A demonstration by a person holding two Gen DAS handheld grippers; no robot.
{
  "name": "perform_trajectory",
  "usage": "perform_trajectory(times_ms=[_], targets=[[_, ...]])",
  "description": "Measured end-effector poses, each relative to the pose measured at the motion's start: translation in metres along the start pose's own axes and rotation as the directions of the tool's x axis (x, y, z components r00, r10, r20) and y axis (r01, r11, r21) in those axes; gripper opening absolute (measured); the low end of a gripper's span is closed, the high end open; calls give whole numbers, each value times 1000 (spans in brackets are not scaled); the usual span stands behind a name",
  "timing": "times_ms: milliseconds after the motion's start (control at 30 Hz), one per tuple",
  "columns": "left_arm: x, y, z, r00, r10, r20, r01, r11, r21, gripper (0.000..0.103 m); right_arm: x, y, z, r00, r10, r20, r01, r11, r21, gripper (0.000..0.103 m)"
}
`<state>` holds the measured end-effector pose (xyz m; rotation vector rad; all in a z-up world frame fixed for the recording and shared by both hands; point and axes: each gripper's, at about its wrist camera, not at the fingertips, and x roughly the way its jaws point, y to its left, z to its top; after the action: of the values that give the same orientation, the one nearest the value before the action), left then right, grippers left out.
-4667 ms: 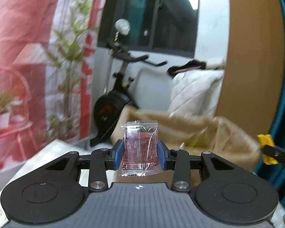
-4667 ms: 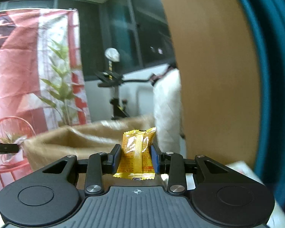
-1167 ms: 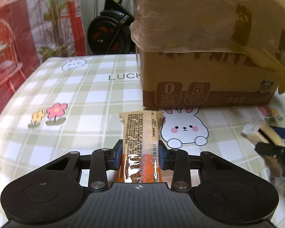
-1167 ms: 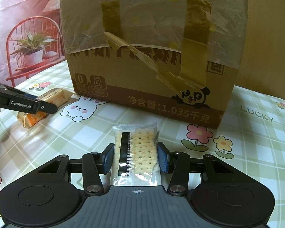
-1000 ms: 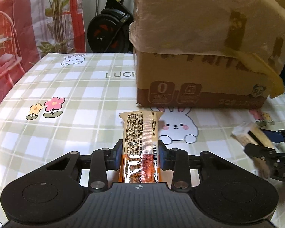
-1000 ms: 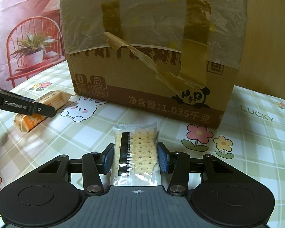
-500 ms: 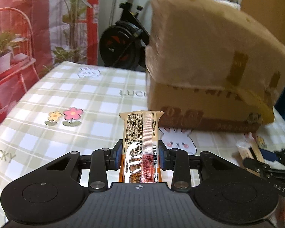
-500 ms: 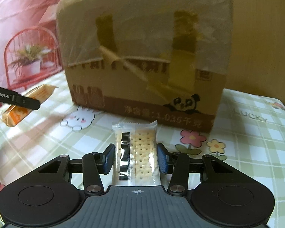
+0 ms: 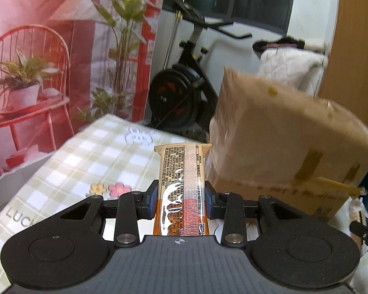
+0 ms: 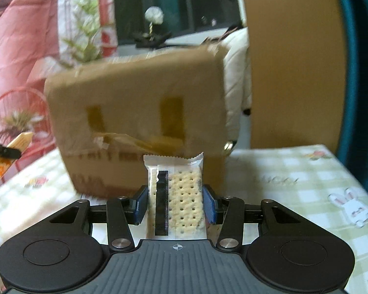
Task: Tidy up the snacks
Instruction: 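Lift both snacks and carry them over the box, then open both tools to drop the snack bar and cracker packet into the box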
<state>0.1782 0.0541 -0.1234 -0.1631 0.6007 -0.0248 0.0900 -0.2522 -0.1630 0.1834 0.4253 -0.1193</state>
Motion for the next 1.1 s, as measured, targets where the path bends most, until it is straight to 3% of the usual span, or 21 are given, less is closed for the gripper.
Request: perform_trajectory(times_ms=[267,467,600,767,933,1100], targets=[[-14,-15,36,993,-40,113,39,999,16,38,-23,-9,59,986,-36,165,38,999,-8,43],[-16,-44,72,977,-100,187,89,994,62,38,-18,1,123,969,26,245,-11,998,-62,43],[0,-74,101,962,-181,204,156,979,135,38,20,16,165,976,87,201,-62,990,-126,43],[38,-111,127,956,-234,177,191,954,231,38,82,36,191,994,55,100,-35,982,-185,43],[70,-130,128,970,-218,107,184,947,264,38,115,45,187,1000,-4,23,9,977,-214,43],[89,-123,123,982,-188,36,175,958,226,38,120,41,173,999,-28,-20,23,979,-203,43]])
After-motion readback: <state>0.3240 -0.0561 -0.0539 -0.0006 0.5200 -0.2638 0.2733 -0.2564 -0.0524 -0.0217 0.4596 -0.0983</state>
